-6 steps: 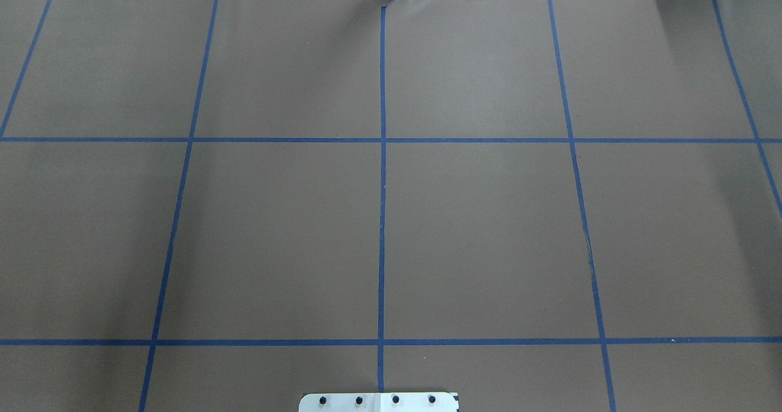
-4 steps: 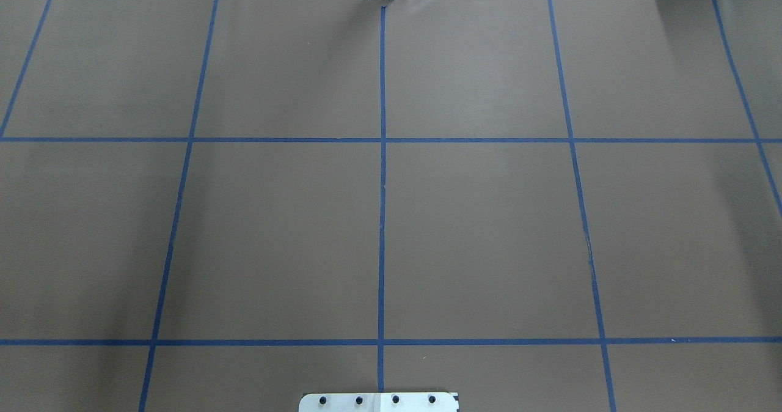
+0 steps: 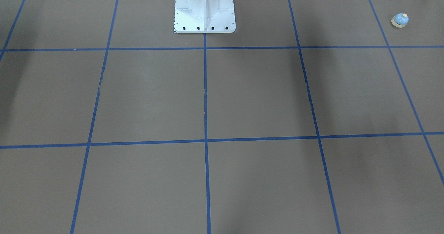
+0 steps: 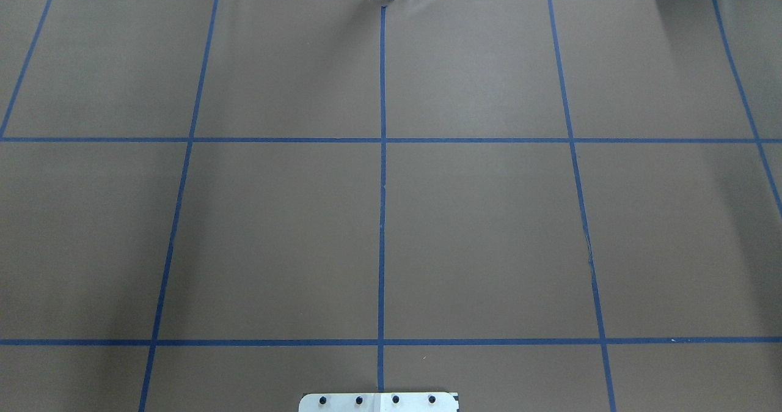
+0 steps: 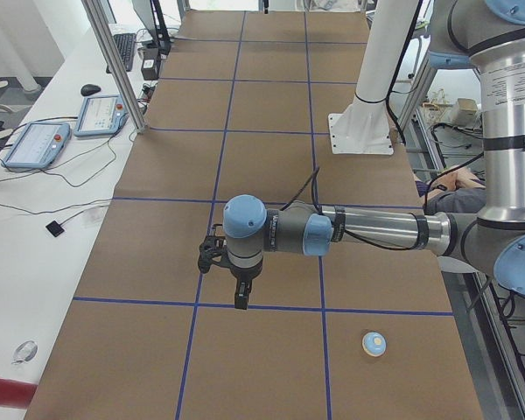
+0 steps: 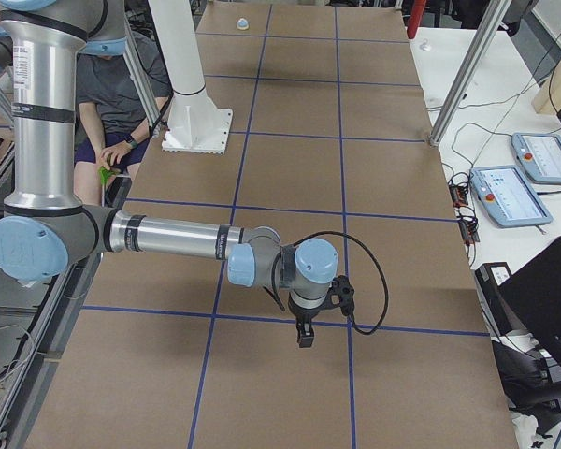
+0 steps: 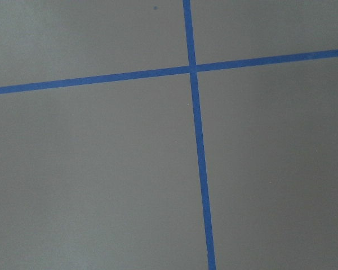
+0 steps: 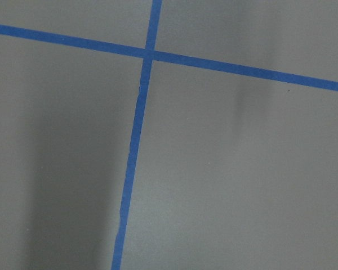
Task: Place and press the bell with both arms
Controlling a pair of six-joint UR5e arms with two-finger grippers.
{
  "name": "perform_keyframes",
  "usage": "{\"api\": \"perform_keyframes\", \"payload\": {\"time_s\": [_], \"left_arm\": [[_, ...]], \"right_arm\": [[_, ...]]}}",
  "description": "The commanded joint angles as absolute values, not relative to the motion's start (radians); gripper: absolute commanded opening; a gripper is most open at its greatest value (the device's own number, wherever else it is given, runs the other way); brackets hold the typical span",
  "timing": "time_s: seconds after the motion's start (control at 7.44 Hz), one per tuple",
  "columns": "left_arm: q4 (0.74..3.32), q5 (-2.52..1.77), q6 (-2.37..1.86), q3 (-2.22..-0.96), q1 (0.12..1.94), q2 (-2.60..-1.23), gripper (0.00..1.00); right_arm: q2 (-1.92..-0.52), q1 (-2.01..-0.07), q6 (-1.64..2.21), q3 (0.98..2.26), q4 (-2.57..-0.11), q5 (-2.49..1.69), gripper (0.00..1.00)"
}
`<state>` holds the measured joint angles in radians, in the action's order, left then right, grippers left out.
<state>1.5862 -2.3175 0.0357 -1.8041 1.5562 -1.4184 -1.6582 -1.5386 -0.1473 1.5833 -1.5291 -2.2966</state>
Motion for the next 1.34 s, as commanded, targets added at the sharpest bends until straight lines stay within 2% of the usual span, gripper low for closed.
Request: {"api": "perform_keyframes", "payload": {"time_s": [0.0,0.27,0.67,0.94,1.21], "left_arm": [[1.589,-2.313,0.037,-1.818,1.557,-1.498,1.00],[1.614,-2.281,0.035,-1.810,1.557,-1.568,1.00],[1.632,-2.287,0.044,-1.810,1.555,-1.540,1.00],[1.684,-2.286,0.031,-1.802,1.450,-1.539,0.99],[1.686,-2.280,-0.012,-1.789,1.384,-1.447,1.00]], "right_arm": [[-1.657,-1.539,-0.147,1.582,-1.511,-2.298,1.00],[-1.661,-1.539,-0.147,1.574,-1.476,-2.301,1.00],[-1.675,-1.539,-0.152,1.574,-1.466,-2.356,1.00],[-1.709,-1.539,-0.155,1.578,-1.457,-2.361,1.00],[-1.718,-1.539,-0.156,1.585,-1.454,-2.362,1.00]]}}
